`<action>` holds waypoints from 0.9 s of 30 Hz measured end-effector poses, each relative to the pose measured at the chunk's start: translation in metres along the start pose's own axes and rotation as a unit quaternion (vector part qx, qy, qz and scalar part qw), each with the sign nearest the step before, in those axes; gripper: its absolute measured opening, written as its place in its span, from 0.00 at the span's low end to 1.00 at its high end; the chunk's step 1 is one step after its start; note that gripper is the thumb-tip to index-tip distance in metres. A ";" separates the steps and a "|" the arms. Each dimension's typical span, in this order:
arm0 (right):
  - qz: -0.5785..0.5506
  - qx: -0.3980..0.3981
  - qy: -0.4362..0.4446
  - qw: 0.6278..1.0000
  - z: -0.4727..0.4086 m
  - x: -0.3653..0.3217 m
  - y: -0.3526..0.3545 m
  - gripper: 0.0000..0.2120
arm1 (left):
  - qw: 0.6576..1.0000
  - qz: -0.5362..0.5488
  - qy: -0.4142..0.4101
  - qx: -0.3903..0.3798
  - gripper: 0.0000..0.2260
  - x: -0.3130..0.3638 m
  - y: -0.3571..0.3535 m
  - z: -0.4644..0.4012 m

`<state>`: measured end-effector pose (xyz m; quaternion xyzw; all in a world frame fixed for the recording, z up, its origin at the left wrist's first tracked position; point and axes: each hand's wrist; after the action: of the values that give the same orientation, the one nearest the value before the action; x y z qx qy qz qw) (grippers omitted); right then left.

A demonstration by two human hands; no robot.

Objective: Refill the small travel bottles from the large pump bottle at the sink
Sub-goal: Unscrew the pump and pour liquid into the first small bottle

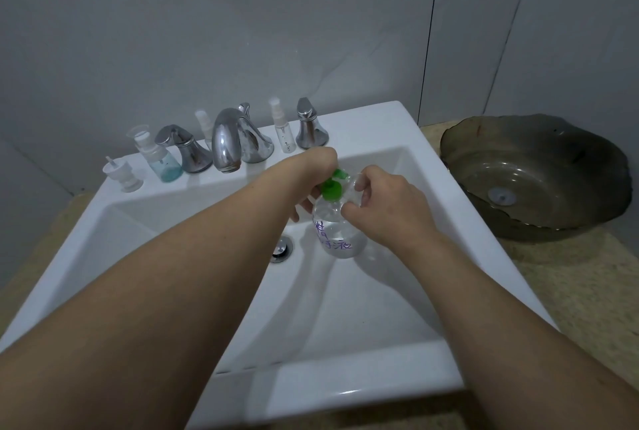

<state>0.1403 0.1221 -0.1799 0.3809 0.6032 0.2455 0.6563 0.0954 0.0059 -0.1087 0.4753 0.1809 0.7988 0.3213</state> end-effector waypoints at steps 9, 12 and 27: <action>0.008 -0.037 -0.021 0.999 0.000 0.003 -0.001 0.13 | 0.999 0.017 -0.014 0.036 0.13 0.000 -0.013 0.002; 0.011 -0.039 -0.022 0.999 0.000 0.004 -0.001 0.14 | 0.999 0.012 -0.019 0.042 0.12 0.001 -0.017 -0.001; -0.007 -0.005 -0.009 1.000 0.001 -0.002 0.002 0.14 | 1.000 0.014 0.005 -0.012 0.16 -0.003 0.001 -0.009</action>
<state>0.1416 0.1217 -0.1774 0.3753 0.5988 0.2403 0.6654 0.0881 0.0034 -0.1146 0.4697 0.1665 0.8077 0.3150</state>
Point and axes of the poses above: each hand's wrist, its own z-axis away from the middle knuckle, its own y-axis out of the back of the hand, x = y × z, and after that the axes turned 14 degrees about -y, right-handed
